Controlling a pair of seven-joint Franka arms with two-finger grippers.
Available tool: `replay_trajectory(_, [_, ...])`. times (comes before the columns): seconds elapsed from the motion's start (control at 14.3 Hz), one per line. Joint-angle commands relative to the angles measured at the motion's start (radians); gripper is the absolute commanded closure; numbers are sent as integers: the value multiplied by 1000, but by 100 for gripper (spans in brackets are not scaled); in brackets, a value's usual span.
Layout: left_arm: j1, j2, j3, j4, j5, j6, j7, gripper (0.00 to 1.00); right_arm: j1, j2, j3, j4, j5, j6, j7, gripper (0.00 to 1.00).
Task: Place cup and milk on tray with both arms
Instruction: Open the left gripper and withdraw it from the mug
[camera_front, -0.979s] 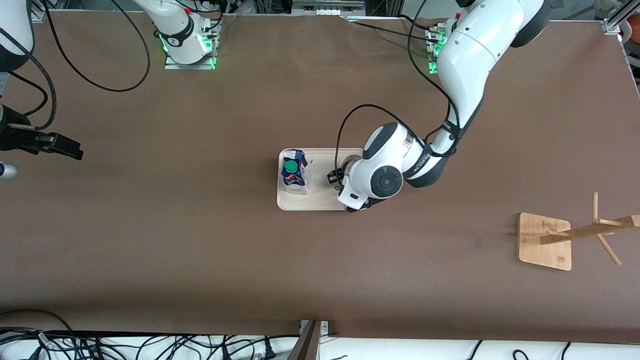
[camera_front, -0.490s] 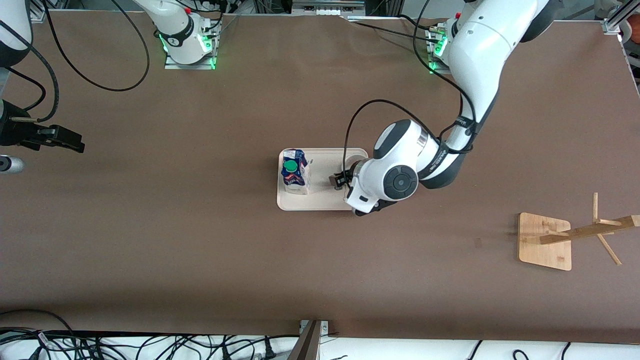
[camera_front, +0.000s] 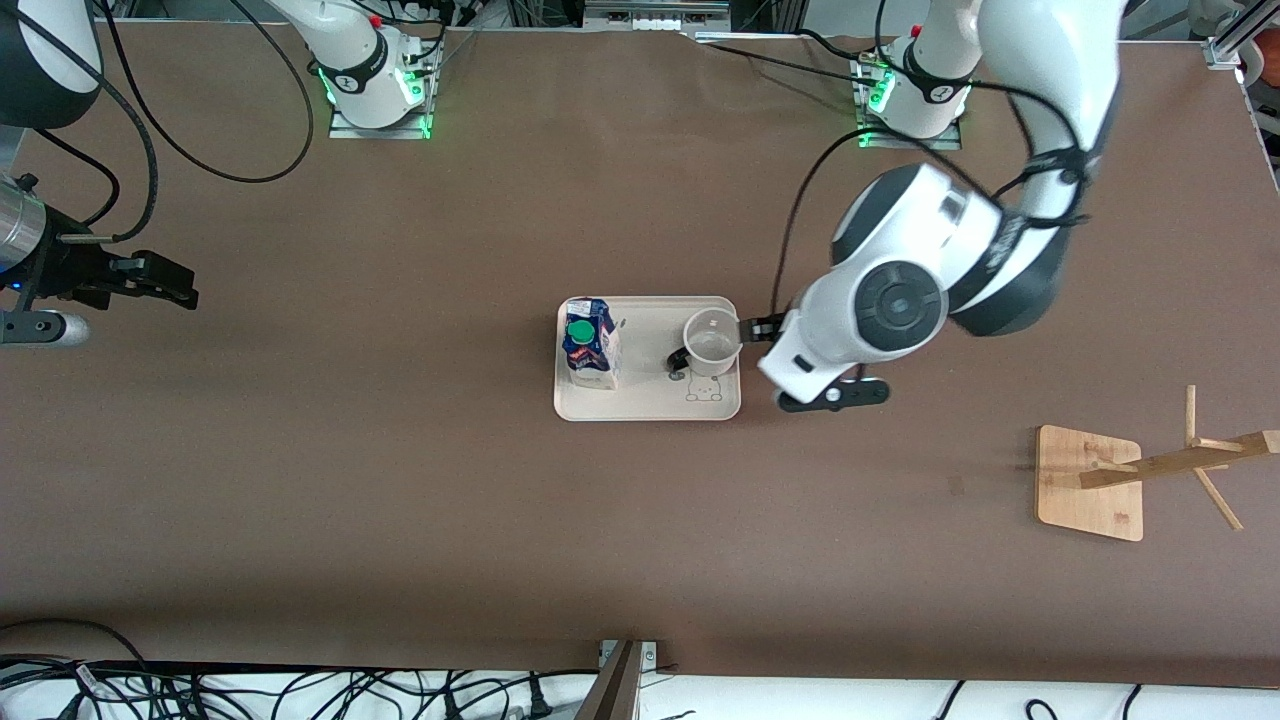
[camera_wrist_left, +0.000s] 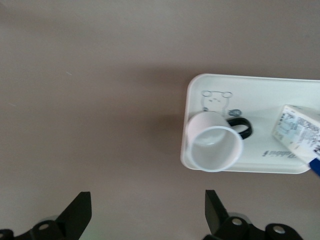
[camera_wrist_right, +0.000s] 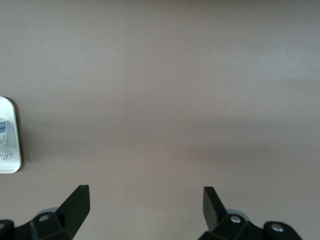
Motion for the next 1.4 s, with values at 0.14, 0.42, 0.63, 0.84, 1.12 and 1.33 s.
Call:
replay_trajectory(0.14, [213,-123,-3,-24,32,-43,429,0,7,-13,8,-16,-4,31,139,0])
replay_trajectory(0.42, [260,-233,68,-71,33,-36,641,0,1,-9,8,-19,-3,28,125,0])
replay_trajectory(0.63, [168,-423,266,-264,12,98,645,0,-28,-15,9,-27,-1,28,123,0])
replay_trajectory(0.84, [126,-585,332,-481,10,274,582,0,-49,-16,5,-18,-11,-20,119,0])
replay_trajectory(1.12, [62,-613,388,-515,-22,248,560,0,-37,-6,2,5,-14,-61,122,0])
replay_trajectory(1.33, [65,-608,388,-493,-13,176,566,0,-40,-6,0,7,-14,-65,117,0])
